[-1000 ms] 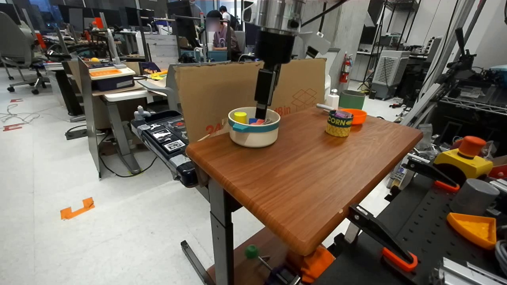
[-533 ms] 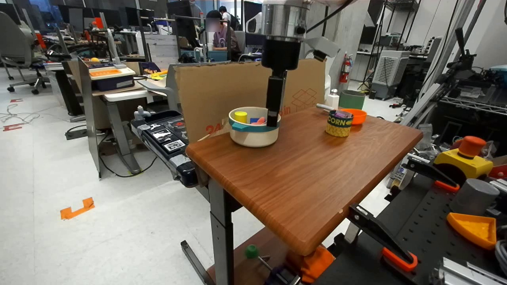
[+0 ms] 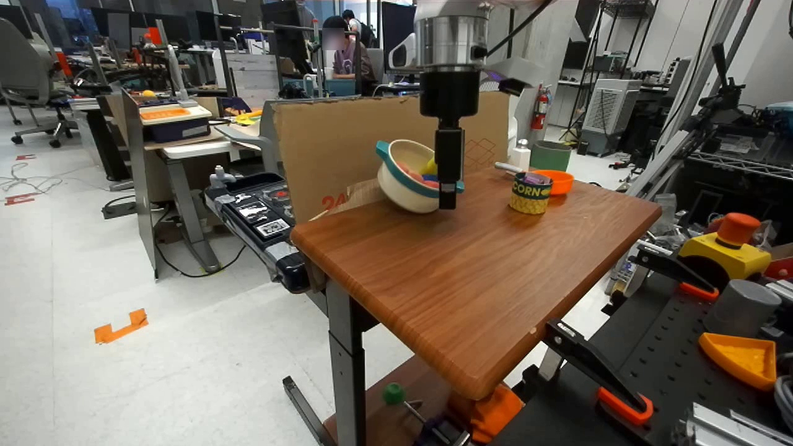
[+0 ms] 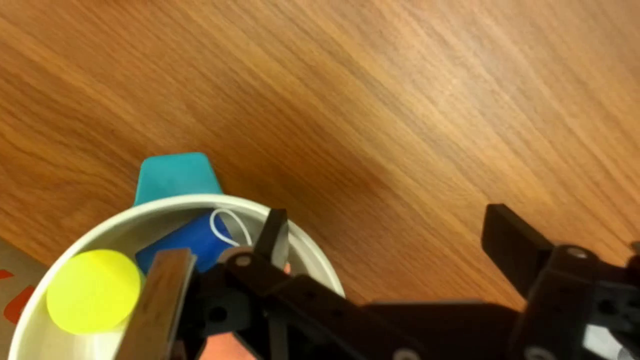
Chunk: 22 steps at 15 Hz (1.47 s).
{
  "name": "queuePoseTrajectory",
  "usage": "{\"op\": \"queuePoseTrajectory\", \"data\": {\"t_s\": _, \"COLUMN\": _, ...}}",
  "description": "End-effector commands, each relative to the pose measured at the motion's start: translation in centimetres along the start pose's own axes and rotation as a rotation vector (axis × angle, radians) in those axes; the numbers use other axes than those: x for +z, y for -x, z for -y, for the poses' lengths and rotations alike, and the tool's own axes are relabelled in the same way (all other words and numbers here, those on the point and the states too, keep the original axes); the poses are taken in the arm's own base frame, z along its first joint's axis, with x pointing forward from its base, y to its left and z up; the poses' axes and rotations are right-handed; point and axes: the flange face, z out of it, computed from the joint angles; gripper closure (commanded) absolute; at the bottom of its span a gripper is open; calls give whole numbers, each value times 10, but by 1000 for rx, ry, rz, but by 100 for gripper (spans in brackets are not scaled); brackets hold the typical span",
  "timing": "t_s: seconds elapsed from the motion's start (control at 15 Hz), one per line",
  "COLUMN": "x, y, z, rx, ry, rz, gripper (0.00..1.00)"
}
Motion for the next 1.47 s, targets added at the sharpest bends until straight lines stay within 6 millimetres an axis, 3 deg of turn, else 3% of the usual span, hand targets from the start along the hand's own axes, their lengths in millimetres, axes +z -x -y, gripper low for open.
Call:
{"op": "queuePoseTrajectory", "data": {"t_s": 0.0, "x": -5, "y": 1, "z": -5, "rx": -18, "ry": -23, "rz": 7, "gripper": 0}}
{"op": "queuePoseTrajectory", "data": {"t_s": 0.53, "x": -20, "y": 3, "z": -14, "rx": -14, "ry": -4, "rz": -8, "gripper": 0}}
{"op": "queuePoseTrajectory", "data": {"t_s": 1.2, "x": -29, "y": 23, "z": -11, "rx": -95, "ry": 72, "rz": 37, "gripper": 0}}
{"op": "queuePoseTrajectory", "data": {"t_s": 1.4, "x": -38, "y": 19, "z": -9, "rx": -92, "ry": 94, "rz": -41, "gripper": 0}}
